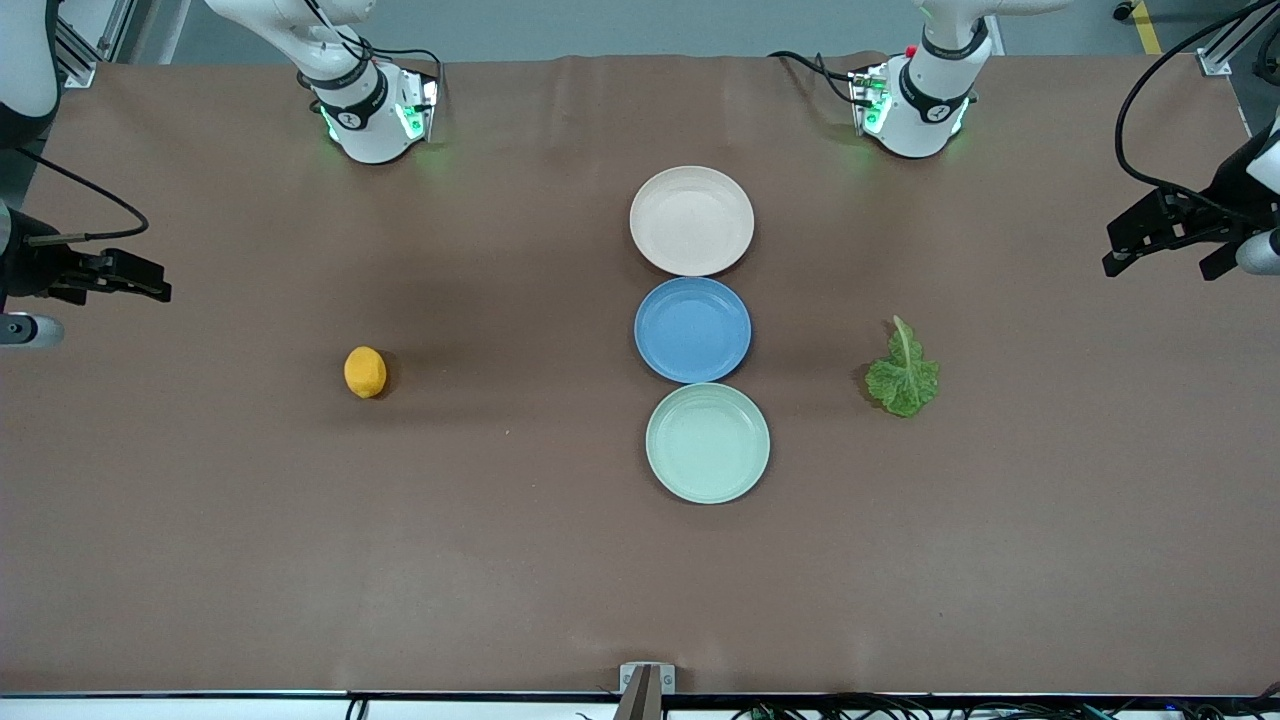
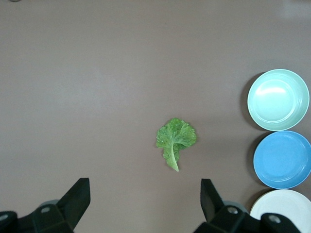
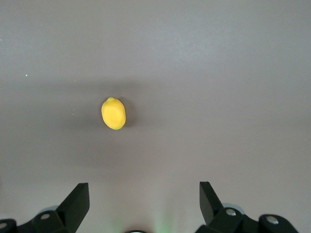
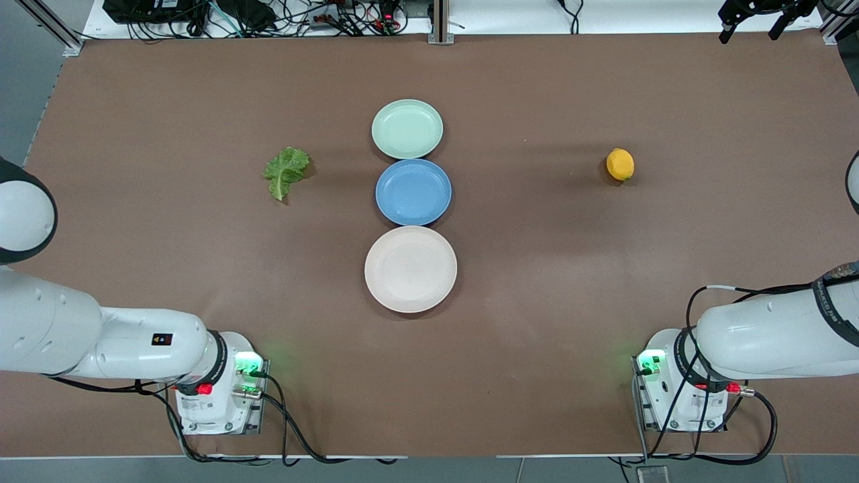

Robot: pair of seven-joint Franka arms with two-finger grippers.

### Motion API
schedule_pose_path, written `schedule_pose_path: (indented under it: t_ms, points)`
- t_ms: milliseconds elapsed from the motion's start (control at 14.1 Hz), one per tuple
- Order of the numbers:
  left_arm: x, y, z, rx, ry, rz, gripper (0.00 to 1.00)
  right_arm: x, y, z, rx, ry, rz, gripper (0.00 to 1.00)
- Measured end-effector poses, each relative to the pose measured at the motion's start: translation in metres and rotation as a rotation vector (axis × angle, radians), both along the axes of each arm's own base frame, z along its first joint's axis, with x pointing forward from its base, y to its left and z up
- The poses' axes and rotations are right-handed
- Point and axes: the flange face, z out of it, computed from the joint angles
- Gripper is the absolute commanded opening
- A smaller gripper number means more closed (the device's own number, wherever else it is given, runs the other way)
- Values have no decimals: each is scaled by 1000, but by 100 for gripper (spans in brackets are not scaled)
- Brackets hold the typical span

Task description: Pick lemon and lettuce from plates

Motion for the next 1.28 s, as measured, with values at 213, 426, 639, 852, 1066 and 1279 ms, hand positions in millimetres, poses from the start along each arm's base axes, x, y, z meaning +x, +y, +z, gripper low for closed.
schedule_pose_path:
  t_ms: [213, 426, 639, 852, 1066, 1279]
  points:
    - [0, 1, -1, 0, 1, 1, 100, -8, 3, 6, 0, -14, 6, 100]
    - [1, 3, -2, 0, 4, 5, 100, -16, 2, 16, 0, -32, 2, 100]
    - [2, 3, -3, 0, 5, 5, 100, -23, 0, 27, 0, -49, -2, 100]
    - [2, 3, -4, 0, 7, 6, 100, -30, 0, 39, 1, -69, -2, 100]
    - [3, 3, -5, 0, 9, 6, 100, -35, 0, 48, 3, -85, -2, 100]
    - [3, 3, -6, 0, 10, 5, 100, -37, 3, 46, 28, -83, -3, 100]
